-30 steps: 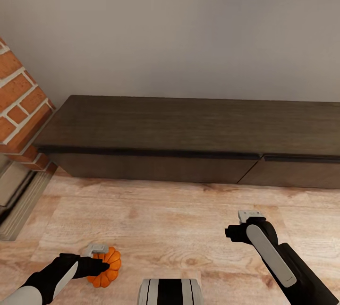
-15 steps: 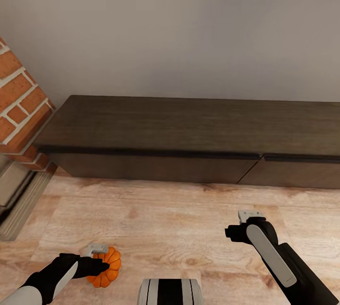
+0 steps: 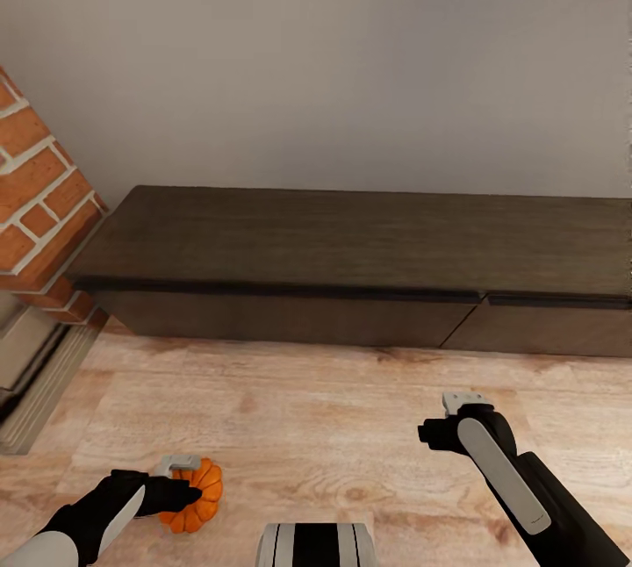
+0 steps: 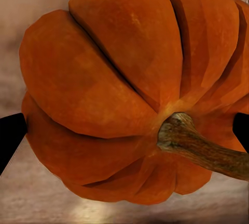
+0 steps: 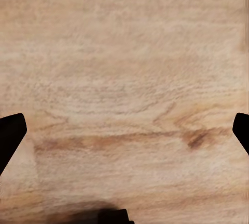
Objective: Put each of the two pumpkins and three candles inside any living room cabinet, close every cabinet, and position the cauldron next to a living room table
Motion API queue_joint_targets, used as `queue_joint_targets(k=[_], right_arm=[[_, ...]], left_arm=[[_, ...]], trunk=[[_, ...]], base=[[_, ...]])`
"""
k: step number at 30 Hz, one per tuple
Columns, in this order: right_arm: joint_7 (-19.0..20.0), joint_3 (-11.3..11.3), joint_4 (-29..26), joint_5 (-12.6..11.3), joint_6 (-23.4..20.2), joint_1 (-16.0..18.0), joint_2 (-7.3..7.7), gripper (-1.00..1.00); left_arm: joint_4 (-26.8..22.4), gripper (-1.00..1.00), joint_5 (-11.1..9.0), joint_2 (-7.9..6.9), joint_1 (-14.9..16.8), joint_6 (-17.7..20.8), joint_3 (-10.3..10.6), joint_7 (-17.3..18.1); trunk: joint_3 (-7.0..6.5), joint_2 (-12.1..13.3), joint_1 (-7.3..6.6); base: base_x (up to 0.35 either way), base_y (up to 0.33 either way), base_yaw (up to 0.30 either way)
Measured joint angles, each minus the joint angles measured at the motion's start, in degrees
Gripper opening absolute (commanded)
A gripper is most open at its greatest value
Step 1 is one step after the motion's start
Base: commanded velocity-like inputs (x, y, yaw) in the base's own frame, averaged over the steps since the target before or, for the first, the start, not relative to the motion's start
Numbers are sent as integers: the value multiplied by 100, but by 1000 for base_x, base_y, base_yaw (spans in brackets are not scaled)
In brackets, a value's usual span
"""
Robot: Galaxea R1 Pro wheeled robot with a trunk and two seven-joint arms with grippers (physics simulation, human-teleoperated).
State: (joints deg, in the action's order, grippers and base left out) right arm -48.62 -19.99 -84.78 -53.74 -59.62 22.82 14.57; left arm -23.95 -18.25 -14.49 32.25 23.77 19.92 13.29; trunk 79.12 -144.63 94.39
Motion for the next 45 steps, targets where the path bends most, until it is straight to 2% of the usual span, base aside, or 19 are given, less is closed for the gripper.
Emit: queue_joint_targets(k=[16,19,23,25,28,35,37,40,42,45], right_arm=[[11,-3,202,19,15,-2,-75,100],[17,-13,414,33,52,-2,-173,100],[29,-18,831,61,218,-2,-404,100],[42,-22,1204,75,481,-2,-594,100],[58,-35,1678,85,946,-2,-743,100],[332,-50,2436,61,2378,-2,-993,100],[459,-46,2521,69,2556,-1,-1030,100],[602,0,2602,64,2722,-1,-1060,100],[675,15,2654,62,2821,-1,-1070,100],[709,17,2692,61,2876,-1,-1075,100]], left_arm=[[-141,-100,-12,-15,0,61,0,101],[-144,-100,-17,-23,0,75,-4,155],[-144,-100,-18,-28,0,79,-5,204],[-144,-100,-17,-32,0,80,-6,217],[-141,-100,-25,-38,-1,82,-5,282],[-137,-100,-30,-56,-1,81,-23,443],[-141,-100,-34,-60,-1,77,-26,550],[-176,-100,-55,-68,-1,75,-30,891],[-451,-100,-59,-158,3,77,-49,1242],[-1042,-100,-188,-415,-1,325,-14,1701]], trunk=[[-355,21,-41],[-421,26,-49],[-510,31,-59],[-554,34,-64],[-621,38,-72],[-776,47,-90],[-820,50,-95],[-887,54,-103],[-932,56,-108],[-954,58,-111]], base=[[0,0,0],[0,0,0],[0,0,0],[0,0,0],[0,0,0],[0,0,0],[0,0,0],[0,0,0],[0,0,0],[0,0,0]])
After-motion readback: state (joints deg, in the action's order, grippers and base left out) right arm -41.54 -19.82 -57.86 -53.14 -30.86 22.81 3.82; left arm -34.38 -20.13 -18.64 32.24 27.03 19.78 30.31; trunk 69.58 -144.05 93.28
